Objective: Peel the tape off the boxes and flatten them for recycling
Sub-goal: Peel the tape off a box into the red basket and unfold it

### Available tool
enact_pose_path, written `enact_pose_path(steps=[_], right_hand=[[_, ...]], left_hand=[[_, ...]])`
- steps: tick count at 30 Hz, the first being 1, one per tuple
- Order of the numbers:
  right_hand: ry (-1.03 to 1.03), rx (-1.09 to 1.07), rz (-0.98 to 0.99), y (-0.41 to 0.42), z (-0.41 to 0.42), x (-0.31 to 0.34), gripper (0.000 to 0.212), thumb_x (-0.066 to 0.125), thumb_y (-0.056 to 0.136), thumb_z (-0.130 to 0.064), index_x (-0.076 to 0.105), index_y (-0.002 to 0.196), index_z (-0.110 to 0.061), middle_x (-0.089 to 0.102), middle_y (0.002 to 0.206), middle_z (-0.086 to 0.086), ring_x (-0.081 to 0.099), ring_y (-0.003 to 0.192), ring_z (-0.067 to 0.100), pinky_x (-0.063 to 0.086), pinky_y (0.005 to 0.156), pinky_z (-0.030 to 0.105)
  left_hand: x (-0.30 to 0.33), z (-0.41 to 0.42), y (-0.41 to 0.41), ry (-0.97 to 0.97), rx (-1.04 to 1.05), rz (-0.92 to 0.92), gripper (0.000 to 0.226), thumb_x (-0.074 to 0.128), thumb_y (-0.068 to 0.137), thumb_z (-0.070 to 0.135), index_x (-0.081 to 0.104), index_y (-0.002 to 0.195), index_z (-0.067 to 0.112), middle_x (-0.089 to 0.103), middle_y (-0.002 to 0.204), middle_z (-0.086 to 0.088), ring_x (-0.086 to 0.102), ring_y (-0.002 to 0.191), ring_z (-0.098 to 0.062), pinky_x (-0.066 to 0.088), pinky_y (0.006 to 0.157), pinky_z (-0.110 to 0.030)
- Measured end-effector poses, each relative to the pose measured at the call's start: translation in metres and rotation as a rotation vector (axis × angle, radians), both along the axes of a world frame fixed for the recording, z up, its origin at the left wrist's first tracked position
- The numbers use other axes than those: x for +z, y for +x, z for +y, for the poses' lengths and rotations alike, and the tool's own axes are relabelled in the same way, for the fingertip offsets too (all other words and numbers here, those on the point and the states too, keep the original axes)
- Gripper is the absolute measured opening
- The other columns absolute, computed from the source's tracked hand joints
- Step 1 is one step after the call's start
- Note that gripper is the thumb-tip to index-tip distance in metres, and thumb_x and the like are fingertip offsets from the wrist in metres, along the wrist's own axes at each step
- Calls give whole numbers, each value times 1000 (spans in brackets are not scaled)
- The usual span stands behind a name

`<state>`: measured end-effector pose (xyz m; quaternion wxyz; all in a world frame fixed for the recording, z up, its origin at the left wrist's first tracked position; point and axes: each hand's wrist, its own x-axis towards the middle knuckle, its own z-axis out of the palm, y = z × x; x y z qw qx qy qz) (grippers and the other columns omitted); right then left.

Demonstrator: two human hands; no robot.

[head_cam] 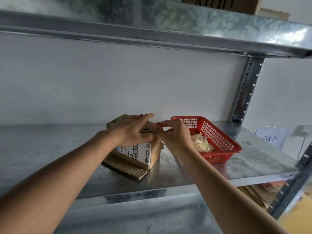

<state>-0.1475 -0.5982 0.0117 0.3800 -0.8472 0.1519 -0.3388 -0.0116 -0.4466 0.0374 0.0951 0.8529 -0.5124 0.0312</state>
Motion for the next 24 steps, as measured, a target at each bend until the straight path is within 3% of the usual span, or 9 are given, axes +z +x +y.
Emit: enact_pose_path(steps=[3,5,7,10,13,16,20,22,24], right_hand=[[-11,-9,112,11,5,17,29,77,82,-55,79,101,-33,72,96,-11,71,81,8,61,64,29],[-32,-6,189,19,7,26,12,78,85,-44,79,92,-34,73,87,-13,69,77,8,56,55,26],[-72,-9,228,25,7,30,5,77,88,-33,78,84,-36,72,86,-15,65,80,7,51,57,24],[-101,5,247,30,2,32,10,76,92,-27,78,86,-34,71,91,-15,63,83,6,51,60,23],[-301,-14,325,37,3,38,14,69,95,-17,78,97,-27,72,103,-6,65,94,14,57,77,31],[-595,-100,421,45,13,46,21,62,94,-8,73,109,-18,68,110,2,61,107,24,50,99,38],[-737,-215,384,48,31,48,46,65,90,-9,59,134,-18,51,128,9,48,117,31,49,94,38],[-770,-181,289,50,42,49,40,62,94,-19,62,134,-24,50,131,7,47,118,30,49,94,37],[-639,-10,252,54,55,51,28,65,95,-36,73,121,-27,62,120,4,59,108,24,54,82,34]], left_hand=[[0,2,0,-46,-22,36,103,34,78,91,0,161,41,39,160,17,38,145,-19,34,115,-52],[3,9,3,-124,-48,181,106,41,74,94,2,160,46,32,163,20,39,144,-16,37,114,-49],[8,21,11,-250,-31,318,99,47,76,89,17,160,45,26,166,16,38,145,-14,39,111,-41],[10,48,36,-263,134,224,89,46,76,78,47,152,32,38,161,10,36,146,-14,35,110,-33],[-5,75,50,-204,222,419,76,61,82,69,43,152,46,53,145,16,47,134,-10,41,100,-32],[-19,85,49,-257,209,412,92,69,68,77,38,152,53,54,136,23,53,119,-1,42,96,-27],[-15,85,44,-310,194,411,82,66,68,81,49,143,52,62,120,20,64,101,-3,52,89,-31],[-10,84,40,-314,192,361,68,67,69,81,57,131,54,67,104,19,68,87,-2,51,78,-27],[-7,81,36,-321,180,304,59,71,66,81,61,116,51,71,90,16,68,79,3,50,71,-25]])
